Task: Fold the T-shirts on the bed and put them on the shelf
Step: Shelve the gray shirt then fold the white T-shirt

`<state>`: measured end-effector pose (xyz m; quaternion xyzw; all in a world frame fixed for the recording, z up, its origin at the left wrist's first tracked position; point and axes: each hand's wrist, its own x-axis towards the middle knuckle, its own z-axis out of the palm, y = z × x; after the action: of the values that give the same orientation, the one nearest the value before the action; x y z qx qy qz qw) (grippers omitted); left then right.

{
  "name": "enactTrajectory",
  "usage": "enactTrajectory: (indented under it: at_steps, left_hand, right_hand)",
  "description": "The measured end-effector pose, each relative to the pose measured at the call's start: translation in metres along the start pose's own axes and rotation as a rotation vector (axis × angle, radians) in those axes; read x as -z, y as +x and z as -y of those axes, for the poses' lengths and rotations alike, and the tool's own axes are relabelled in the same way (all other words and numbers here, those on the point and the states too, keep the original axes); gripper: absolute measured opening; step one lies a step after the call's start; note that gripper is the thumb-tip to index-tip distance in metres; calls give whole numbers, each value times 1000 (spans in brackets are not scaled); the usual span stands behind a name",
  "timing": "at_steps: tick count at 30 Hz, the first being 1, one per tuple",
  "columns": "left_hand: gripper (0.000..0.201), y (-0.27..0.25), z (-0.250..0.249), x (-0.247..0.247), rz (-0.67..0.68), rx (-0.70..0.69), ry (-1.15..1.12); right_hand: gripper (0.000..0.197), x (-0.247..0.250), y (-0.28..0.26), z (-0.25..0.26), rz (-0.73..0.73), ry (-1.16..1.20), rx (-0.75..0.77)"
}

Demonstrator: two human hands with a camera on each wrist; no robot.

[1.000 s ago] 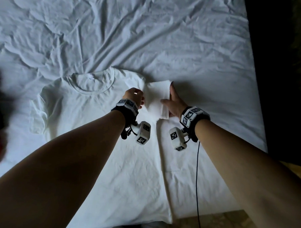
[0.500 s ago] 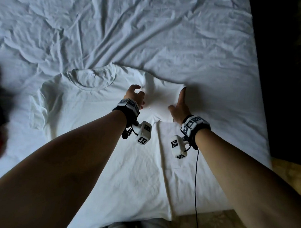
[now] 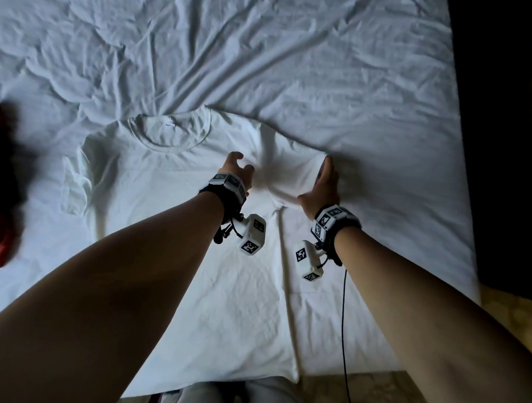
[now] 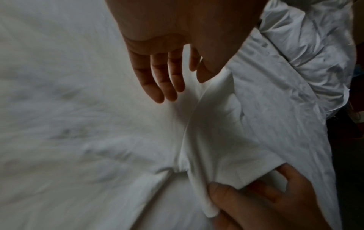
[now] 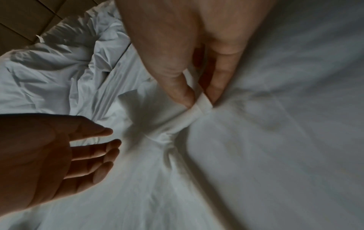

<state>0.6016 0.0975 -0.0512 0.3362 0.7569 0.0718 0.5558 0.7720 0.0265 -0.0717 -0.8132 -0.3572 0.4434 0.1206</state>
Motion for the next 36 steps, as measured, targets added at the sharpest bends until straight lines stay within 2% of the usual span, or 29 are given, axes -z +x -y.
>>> enactTrajectory:
  at_steps: [2,4,7,10,11,14,18,22,25,33,36]
  left_hand:
    - [39,-7,0,4,16,14,-27]
    - [31,-15,2,10,17,21,-37]
    - [14,-21,8,23,36,16,-29]
    - [14,-22,18,43,63,21,-25]
    - [15,-22,21,50,65,23,-31]
    - [15,-22,37,79,48,30,-62]
    - [15,-19,65,128,27,30,-97]
    - [14,-13,90,177,18,53,-138]
    - [13,-10,109,217,37,50,-164]
    - [14,12,154,316,-5,74,-210]
    - [15,38,165,344,-90,56,-172]
  right_hand:
    - [102,2,-6,0,-29,-82,-45]
    - [91,5,-13,1,-100,-94,-36]
    - [56,9,-19,8,-136,-72,-33]
    - [21,5,-25,28,-73,-45,43]
    - [16,2,-27,36,-60,-30,84]
    - [31,-21,-34,58,12,10,119]
    - [30,-68,-48,87,65,62,97]
    - [40,-114,-60,114,81,115,84]
    - [24,-146,-86,144,73,125,76]
    - [22,-231,-121,209,86,110,39]
    - [17,-257,-128,231,98,119,54]
